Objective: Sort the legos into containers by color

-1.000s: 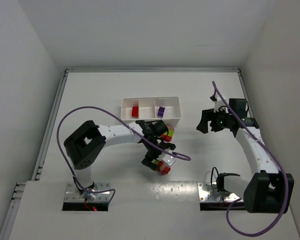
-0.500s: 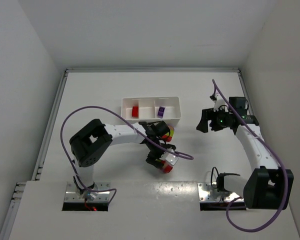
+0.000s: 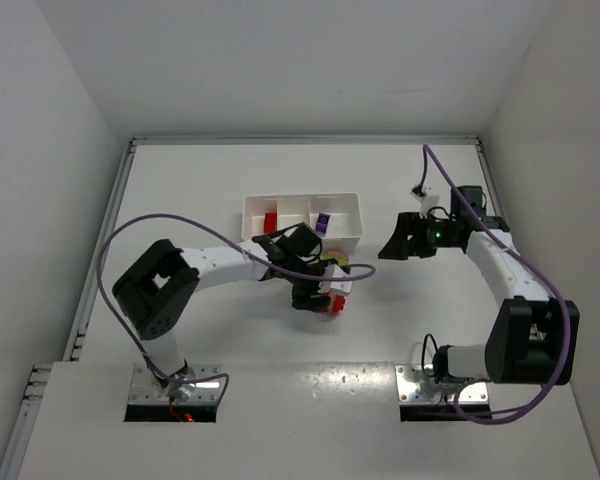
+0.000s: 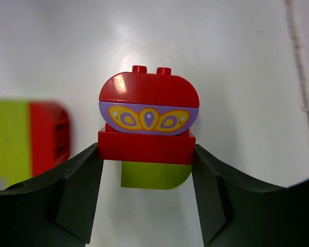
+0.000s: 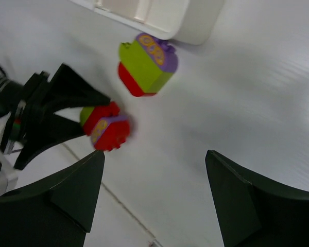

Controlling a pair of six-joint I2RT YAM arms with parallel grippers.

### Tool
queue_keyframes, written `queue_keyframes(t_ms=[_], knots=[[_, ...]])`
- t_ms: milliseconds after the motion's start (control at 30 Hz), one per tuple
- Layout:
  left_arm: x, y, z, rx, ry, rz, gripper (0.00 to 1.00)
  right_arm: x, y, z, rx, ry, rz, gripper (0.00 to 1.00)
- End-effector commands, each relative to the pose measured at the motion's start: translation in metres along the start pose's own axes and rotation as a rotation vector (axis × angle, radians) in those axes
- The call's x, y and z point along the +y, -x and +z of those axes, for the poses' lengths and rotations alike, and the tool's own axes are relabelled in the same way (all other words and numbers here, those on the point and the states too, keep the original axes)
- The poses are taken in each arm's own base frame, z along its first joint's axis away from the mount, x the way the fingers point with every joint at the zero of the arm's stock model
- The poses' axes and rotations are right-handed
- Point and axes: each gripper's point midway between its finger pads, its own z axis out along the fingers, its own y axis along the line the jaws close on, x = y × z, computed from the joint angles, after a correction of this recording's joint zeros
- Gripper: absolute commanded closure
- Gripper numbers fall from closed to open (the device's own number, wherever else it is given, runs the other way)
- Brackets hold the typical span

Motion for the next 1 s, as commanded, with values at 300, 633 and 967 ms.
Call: queue_keyframes(t_ms=[300,633,967], knots=[[0.062,0.061,-0.078,-0.206,0.465,-0.222,0.88,0.077,0.032,0.013,0.05,0.599,0.175,0.19],[0.076,0.078,-0.097,-0.257,0.553,-0.207,0.9,0.095,0.026,0.022,0.103,0.652,0.119,0.19],[0.084,0.094,-0.109,-0.298,0.584,-0.169,0.92,0.088,0.015,0.037,0.145,0.604,0.113,0.19]])
